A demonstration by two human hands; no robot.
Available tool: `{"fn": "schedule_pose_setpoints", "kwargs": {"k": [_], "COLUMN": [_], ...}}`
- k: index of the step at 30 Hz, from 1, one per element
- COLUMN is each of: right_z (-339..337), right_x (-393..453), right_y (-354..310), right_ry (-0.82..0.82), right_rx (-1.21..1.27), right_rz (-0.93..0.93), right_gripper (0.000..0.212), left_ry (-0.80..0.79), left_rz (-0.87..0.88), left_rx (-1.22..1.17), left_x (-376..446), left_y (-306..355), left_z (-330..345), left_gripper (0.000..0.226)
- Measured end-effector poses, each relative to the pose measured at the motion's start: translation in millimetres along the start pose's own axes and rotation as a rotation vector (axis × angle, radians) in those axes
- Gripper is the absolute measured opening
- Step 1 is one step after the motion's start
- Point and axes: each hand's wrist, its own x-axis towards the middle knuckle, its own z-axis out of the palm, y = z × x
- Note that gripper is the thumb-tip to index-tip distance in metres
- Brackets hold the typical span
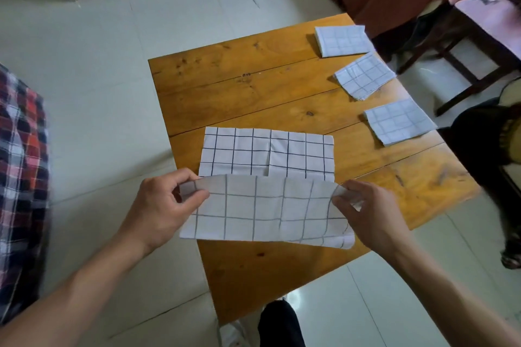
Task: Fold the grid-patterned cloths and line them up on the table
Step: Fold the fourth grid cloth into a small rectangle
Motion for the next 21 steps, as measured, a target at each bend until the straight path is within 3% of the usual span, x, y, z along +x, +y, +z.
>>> {"fn": "schedule_pose_setpoints", "kwargs": {"k": [7,13,16,19,21], "right_z": [2.5,9.9,13.9,16.1,15.7], "right_x": [76.8,133.5,154.0,166.2,171.5], "right_y": [4.2,11.7,14.7,17.3,17.7], "right_ry": [-0.030,-0.166,-0.211,-0.209,-0.196], "right_rx": [0.042,-0.119,-0.136,-0.073,-0.025], "right_rz": [0.043,0.049,0.091,0.141,0.182], "right_gripper": [0.009,0.011,0.015,0.026,0.021], "left_ry": [0.039,-0.033,-0.068,-0.086,-0.098], "left_rz": [-0.167,-0.281,-0.364,-0.439,-0.458], "left_rx": [-0.010,0.056,-0.039,-0.109,-0.129], "left_x": [70.7,127.8,145.8,156.9,163.7], "left_y": [-13.9,-27.3,-38.0,-47.1,-50.6], "left_z": [14.5,31.0,37.0,38.0,36.5], "left_gripper": [0.027,0.009,0.001,0.006,0.007]}}
